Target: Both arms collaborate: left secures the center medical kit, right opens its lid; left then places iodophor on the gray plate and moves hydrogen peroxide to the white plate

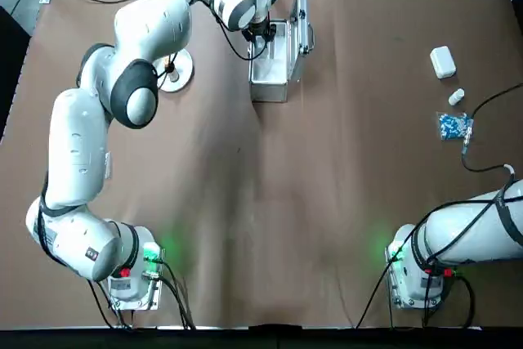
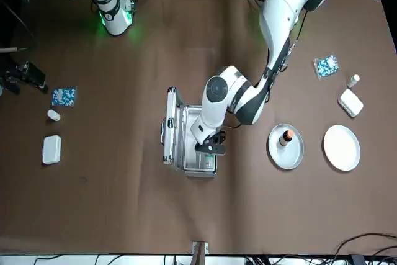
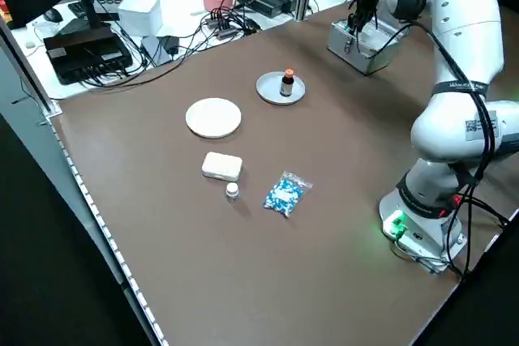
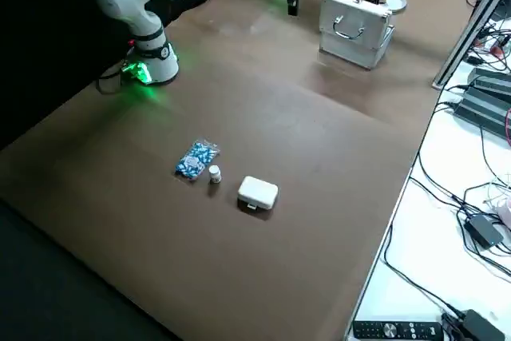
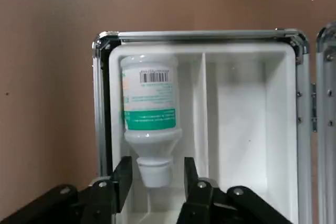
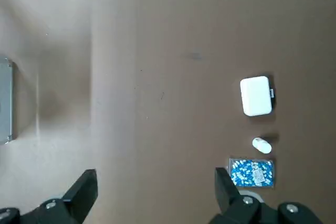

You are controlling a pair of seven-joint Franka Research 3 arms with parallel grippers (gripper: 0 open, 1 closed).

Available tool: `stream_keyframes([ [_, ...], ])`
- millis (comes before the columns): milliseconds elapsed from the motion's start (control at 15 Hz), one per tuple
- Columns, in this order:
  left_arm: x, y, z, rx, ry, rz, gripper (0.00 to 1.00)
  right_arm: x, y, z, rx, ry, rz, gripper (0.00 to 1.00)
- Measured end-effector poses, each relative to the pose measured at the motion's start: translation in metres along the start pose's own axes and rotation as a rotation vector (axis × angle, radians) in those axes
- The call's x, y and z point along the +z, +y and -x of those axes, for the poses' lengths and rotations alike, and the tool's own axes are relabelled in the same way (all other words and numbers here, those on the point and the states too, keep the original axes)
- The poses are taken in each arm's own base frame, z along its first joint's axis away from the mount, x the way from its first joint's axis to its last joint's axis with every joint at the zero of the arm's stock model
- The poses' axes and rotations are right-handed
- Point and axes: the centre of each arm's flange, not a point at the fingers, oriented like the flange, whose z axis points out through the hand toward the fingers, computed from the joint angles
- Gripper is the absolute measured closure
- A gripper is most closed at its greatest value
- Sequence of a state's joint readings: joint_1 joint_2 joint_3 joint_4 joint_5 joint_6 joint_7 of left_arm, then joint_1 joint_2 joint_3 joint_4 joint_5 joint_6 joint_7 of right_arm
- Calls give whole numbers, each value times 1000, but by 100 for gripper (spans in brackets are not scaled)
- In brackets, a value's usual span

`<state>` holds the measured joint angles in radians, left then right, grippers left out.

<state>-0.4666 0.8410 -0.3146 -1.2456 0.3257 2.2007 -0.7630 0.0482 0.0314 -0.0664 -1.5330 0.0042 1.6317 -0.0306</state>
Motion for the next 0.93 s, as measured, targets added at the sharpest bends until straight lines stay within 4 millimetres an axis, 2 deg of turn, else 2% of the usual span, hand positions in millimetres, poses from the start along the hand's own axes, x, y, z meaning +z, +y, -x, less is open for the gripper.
stream_keyframes([
  [333, 4, 6, 5, 15, 11, -19, 54, 15, -1, -6, 0, -25, 1, 1],
  [933, 16, 2, 2, 15, 32, -26, 57, 19, 0, -8, 0, -30, 1, 1],
])
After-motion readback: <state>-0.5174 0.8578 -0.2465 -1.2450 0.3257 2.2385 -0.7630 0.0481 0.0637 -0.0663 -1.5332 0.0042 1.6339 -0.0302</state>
